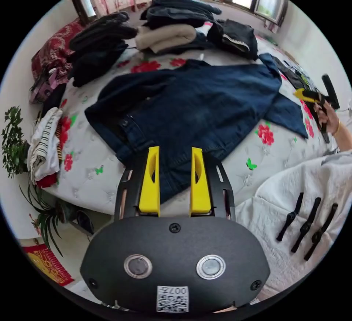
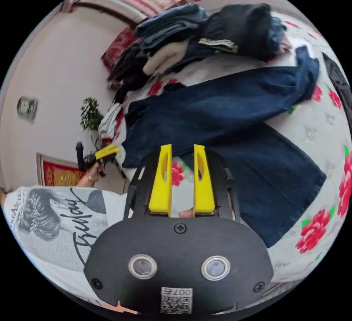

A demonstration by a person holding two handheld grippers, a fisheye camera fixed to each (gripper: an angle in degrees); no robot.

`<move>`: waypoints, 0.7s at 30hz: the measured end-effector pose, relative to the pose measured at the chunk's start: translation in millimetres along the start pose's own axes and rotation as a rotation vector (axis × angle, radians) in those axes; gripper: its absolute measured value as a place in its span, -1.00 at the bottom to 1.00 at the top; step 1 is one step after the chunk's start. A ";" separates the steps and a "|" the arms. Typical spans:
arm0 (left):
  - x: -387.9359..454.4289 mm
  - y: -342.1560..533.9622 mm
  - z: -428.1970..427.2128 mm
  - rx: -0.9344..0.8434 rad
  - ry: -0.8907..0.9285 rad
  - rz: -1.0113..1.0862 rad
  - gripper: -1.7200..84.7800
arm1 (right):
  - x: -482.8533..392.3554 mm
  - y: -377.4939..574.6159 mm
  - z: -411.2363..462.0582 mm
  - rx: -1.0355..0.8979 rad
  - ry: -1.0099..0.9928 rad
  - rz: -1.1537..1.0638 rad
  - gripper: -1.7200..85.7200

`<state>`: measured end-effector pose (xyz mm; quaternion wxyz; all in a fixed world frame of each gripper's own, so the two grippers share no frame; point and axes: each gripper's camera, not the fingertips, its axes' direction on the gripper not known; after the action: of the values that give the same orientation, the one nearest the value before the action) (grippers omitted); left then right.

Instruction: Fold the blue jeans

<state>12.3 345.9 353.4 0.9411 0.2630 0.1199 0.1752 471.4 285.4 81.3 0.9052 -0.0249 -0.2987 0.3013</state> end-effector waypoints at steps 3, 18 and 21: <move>52.8 13.4 41.6 -0.166 -0.003 0.133 -0.66 | 55.6 -15.6 -40.3 0.167 0.083 0.194 -0.76; 14.6 -31.1 45.3 -0.327 0.063 0.111 -0.96 | 127.6 -162.8 -17.5 0.102 0.443 0.291 -0.73; -1.8 -32.5 24.9 -0.285 0.078 0.023 -0.97 | 138.0 -174.3 -7.1 -0.003 0.504 0.323 -0.88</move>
<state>27.2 308.0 356.9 0.9615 0.1211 0.1275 0.2113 656.1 221.3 187.2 0.8912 -0.1473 -0.0570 0.4253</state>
